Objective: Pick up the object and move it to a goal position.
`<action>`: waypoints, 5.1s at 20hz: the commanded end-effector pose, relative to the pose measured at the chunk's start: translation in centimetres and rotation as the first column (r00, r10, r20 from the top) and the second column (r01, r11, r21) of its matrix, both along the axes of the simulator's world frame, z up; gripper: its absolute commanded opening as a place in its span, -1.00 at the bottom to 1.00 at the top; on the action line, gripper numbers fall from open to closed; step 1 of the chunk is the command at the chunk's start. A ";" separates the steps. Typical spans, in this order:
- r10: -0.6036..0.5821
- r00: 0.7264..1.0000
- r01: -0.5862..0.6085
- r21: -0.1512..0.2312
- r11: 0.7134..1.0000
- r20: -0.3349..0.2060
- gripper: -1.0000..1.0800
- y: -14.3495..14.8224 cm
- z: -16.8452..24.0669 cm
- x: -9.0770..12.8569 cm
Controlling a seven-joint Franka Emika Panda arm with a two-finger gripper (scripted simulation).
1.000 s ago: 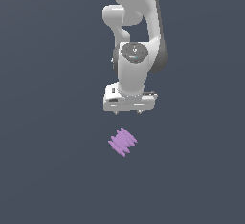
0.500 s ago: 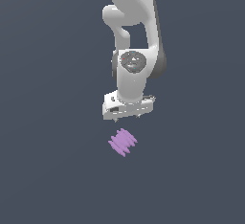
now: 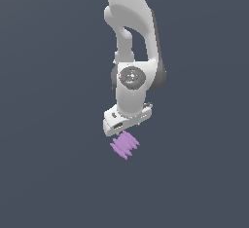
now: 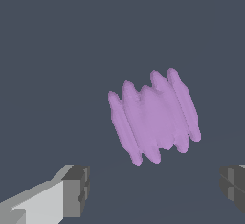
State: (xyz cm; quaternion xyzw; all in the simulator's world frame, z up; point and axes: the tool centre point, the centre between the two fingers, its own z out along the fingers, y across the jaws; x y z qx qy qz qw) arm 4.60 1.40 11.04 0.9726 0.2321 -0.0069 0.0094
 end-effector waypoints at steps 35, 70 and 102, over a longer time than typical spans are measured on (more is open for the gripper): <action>0.364 0.931 -0.364 0.021 0.931 0.009 0.92 -1.2 -8.6 3.1; 0.363 0.931 -0.364 0.012 0.931 0.023 -1.00 1.0 -1.5 1.7; 0.365 0.931 -0.365 0.022 0.931 0.009 -1.00 8.4 18.3 -4.0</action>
